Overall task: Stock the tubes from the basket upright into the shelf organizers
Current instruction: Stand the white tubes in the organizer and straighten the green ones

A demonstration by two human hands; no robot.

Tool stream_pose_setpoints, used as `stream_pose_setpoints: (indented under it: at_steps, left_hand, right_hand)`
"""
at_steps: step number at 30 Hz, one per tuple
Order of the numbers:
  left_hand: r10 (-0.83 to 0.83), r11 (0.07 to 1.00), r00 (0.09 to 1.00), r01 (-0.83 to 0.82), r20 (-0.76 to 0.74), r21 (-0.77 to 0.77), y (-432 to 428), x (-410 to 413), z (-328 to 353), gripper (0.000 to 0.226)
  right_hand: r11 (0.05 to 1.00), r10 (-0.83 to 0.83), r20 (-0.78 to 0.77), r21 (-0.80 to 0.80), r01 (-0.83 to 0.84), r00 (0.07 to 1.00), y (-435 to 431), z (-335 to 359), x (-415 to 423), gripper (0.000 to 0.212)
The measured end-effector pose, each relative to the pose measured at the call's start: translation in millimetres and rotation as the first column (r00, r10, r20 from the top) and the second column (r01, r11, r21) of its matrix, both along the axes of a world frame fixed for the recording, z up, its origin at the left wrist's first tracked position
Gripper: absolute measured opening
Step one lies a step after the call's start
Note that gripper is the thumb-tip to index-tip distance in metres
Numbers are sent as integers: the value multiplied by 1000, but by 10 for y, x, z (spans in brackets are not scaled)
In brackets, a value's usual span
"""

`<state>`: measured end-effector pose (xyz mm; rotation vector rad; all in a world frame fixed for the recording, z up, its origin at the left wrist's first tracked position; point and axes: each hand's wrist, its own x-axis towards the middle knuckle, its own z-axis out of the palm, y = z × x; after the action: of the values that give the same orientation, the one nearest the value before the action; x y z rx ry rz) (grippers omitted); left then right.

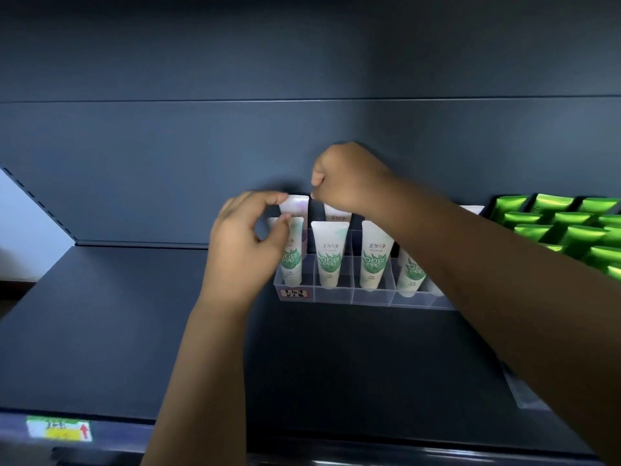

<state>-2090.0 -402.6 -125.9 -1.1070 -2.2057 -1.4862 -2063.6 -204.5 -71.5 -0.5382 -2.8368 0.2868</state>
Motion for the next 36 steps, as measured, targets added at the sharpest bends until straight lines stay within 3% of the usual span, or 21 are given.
stream_pose_setpoints:
  at_steps: [3, 8, 17, 25, 36]
  left_hand:
    - [-26, 997, 979, 12, -204, -72, 88, 46, 1, 21]
    - [-98, 979, 944, 34, -314, -201, 260, 118, -64, 26]
    - [-38, 951, 959, -51, -280, -305, 351, 91, -152, 25]
    - [-76, 966, 960, 4, -269, -259, 349, 14, -187, 33]
    - [-63, 970, 966, 0, -250, -244, 346, 61, -154, 39]
  right_hand:
    - [998, -22, 43, 61, 19, 999, 114, 40, 79, 17]
    - [994, -39, 117, 107, 26, 992, 192, -6, 206, 15]
    - [994, -1, 97, 109, -9, 995, 189, -139, 231, 15]
    - [1000, -24, -36, -1, 24, 999, 183, -232, 287, 13]
    - [995, -80, -26, 51, 82, 996, 127, -234, 305, 11]
